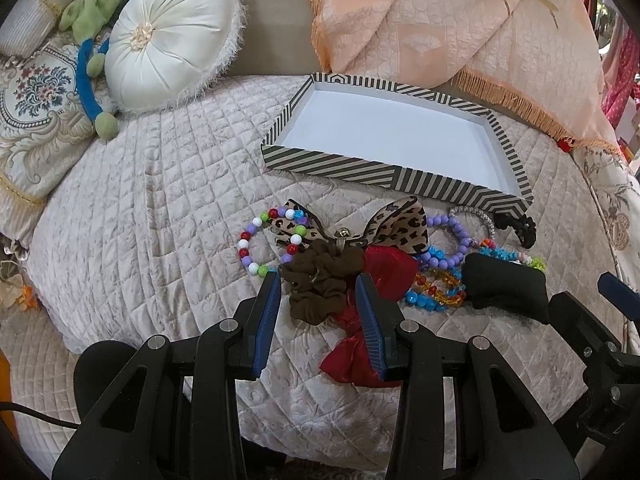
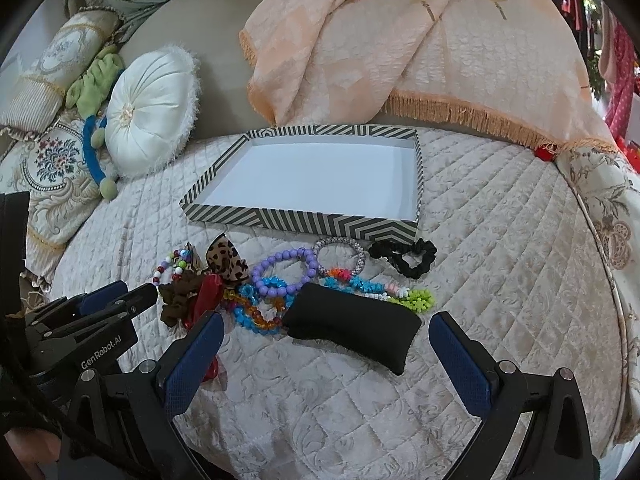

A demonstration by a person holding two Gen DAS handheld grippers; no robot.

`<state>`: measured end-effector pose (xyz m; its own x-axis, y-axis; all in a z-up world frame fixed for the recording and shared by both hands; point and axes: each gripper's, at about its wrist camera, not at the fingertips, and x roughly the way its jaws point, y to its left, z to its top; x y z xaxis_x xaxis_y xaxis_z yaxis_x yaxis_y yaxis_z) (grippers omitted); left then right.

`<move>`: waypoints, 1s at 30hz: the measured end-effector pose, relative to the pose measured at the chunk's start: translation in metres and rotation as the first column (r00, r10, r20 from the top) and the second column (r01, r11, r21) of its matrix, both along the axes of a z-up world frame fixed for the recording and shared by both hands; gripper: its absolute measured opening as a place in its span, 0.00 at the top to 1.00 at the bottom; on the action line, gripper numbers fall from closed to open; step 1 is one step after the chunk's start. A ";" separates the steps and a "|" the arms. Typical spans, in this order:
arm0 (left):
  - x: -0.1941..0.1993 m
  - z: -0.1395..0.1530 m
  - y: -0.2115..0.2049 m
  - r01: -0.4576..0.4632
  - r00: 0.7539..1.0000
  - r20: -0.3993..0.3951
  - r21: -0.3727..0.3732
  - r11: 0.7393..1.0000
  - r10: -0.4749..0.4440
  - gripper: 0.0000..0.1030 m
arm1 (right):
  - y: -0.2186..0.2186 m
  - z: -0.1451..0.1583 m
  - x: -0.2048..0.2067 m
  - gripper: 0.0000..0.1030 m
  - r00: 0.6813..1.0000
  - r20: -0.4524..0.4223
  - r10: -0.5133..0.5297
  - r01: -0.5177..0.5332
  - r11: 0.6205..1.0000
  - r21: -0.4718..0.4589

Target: Organize jewelry

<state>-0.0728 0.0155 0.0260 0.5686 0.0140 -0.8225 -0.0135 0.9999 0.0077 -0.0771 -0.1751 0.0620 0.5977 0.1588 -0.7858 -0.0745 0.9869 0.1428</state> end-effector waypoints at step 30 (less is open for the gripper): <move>0.060 -0.013 0.083 -0.145 0.979 -0.183 -0.286 0.947 0.094 0.51 | -0.068 -0.024 0.023 0.01 0.998 -0.046 -0.034 0.034 0.999 -0.004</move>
<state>-0.0128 0.0985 0.0127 0.4335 -0.1853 -0.8819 -0.1566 0.9482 -0.2763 -0.0536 -0.2433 0.0377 0.5662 0.1365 -0.8129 -0.0339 0.9892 0.1425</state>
